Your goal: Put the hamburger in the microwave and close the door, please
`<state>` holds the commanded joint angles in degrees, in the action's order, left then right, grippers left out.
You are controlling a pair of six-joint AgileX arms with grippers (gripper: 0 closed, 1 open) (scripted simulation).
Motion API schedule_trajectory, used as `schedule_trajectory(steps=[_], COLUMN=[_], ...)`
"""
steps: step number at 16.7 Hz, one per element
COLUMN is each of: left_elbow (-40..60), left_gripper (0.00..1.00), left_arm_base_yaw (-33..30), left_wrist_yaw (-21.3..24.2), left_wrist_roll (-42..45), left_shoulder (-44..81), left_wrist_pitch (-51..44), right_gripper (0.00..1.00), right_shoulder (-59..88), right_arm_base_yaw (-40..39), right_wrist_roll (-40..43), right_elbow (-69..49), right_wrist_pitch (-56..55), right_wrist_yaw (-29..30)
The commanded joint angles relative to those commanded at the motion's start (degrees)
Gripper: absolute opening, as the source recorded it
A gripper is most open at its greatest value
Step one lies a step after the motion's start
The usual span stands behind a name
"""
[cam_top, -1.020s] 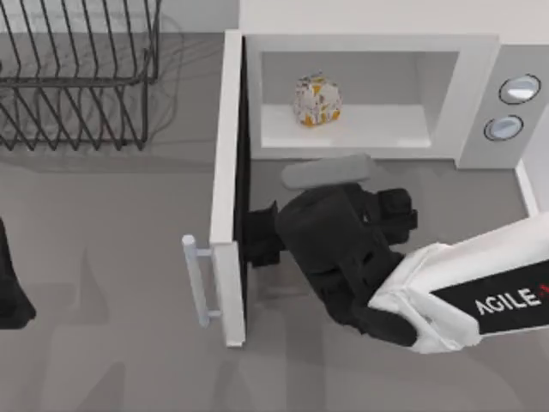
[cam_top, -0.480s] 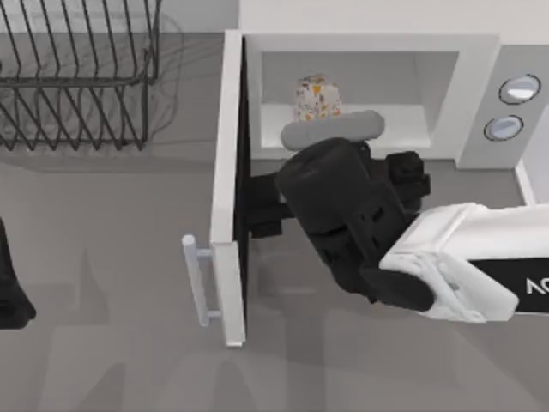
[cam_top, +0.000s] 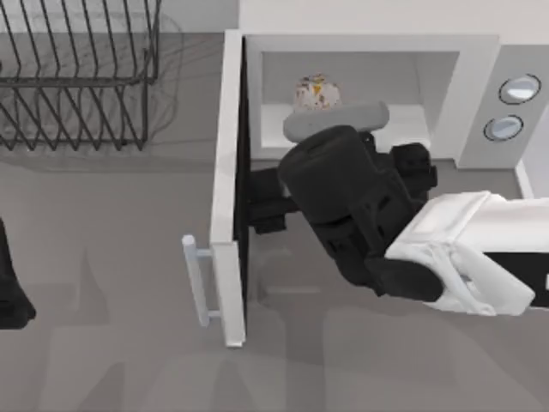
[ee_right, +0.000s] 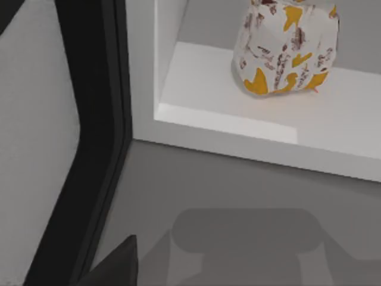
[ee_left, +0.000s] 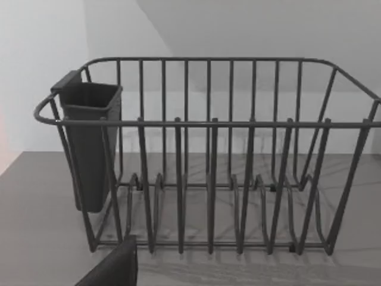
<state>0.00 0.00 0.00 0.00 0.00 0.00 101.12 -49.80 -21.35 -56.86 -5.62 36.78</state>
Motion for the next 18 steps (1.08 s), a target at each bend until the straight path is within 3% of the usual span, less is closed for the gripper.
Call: schedule_trajectory(steps=[5,9,18], left_elbow=[0.00,0.00,0.00], left_gripper=[1.00,1.00,1.00], left_arm_base_yaw=[0.00,0.00,0.00], left_wrist_yaw=[0.00,0.00,0.00], left_wrist_roll=[0.00,0.00,0.00], left_shoulder=[0.00,0.00,0.00], left_wrist_pitch=[0.00,0.00,0.00], right_gripper=[1.00,1.00,1.00], right_shoulder=[-1.61,-12.58,-65.88], right_arm_base_yaw=[1.25,6.72,29.79], right_wrist_roll=[0.46,2.84,12.77], right_elbow=[1.40,7.73,34.18], right_wrist_pitch=[0.01,0.67,3.40], right_wrist_yaw=[-0.78,-4.93,-22.10])
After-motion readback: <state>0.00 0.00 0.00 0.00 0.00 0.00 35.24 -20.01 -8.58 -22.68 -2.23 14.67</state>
